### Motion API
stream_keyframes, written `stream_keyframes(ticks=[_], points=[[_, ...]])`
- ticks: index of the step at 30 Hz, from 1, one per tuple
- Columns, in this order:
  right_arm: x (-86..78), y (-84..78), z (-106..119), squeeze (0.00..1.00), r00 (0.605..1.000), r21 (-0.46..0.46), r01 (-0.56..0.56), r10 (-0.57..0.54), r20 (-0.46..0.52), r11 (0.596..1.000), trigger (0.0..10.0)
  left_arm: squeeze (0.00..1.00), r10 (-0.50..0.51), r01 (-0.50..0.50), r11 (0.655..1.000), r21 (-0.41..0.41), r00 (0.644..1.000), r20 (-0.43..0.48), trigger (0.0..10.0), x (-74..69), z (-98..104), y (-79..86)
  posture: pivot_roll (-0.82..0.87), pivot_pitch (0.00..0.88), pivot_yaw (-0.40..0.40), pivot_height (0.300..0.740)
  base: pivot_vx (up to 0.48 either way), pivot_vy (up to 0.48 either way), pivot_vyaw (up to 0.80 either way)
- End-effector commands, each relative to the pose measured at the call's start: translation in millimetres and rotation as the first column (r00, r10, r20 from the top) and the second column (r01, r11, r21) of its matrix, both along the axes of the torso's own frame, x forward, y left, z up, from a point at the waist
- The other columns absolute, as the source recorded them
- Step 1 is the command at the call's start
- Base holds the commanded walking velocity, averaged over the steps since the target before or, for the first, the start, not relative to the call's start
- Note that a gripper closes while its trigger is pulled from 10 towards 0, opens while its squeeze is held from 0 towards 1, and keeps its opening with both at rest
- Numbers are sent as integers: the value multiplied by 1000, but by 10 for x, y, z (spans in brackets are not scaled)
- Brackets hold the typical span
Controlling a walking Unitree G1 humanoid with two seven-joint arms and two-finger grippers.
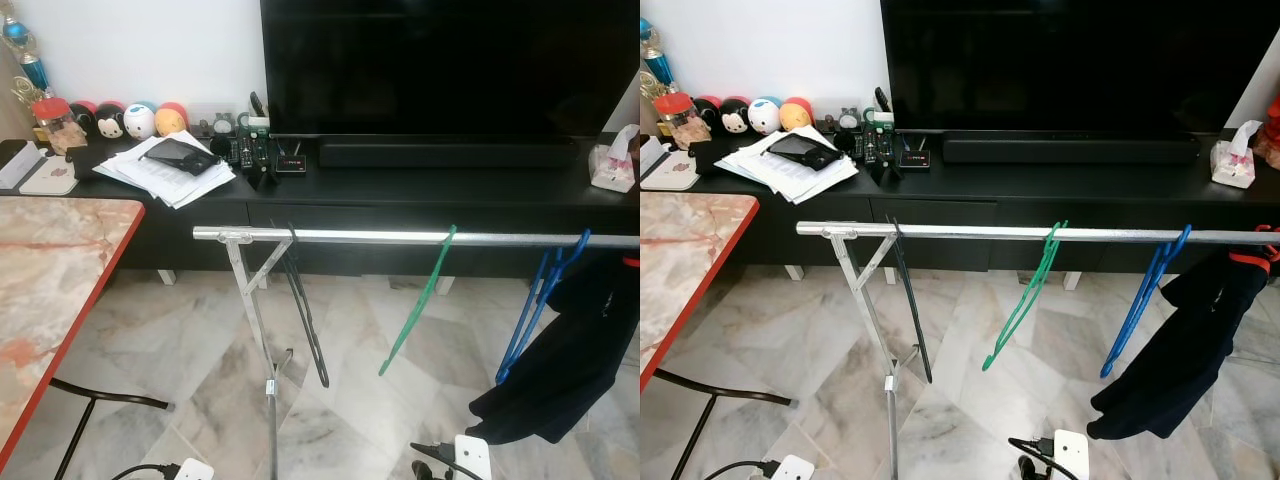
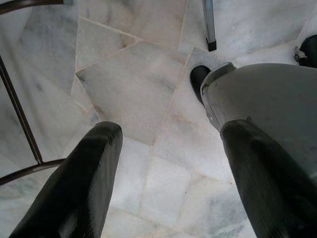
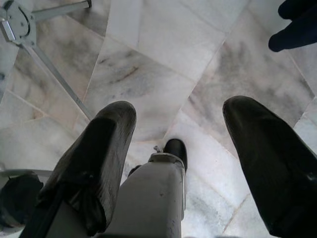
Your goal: Hang hanger
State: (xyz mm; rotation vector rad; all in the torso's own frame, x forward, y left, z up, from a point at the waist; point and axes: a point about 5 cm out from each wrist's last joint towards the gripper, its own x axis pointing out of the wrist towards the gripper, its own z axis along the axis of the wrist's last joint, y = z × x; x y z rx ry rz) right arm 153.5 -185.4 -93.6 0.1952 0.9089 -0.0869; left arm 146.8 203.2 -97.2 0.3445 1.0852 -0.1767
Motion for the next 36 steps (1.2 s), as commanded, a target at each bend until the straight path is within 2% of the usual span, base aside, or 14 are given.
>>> stream_keyframes(ticks=[1,21,36], points=[[-28,6,-13,0,1000,6,-1,1,-11,1000,10000,0,-16,16,999,-27,1000,-15,10000,-45,-30,-93,-83,0,-14,740,-326,0,0],[-89,-86,-30,0,997,-10,77,-77,-31,997,10000,0,-30,29,999,-31,999,-19,10000,-60,-36,-106,-83,0,-11,740,-342,0,0],[-97,-91,-32,0,995,-3,92,-92,-31,996,10000,0,-36,35,999,-34,999,-26,10000,-78,-42,-105,-85,0,-7,740,-342,0,0]])
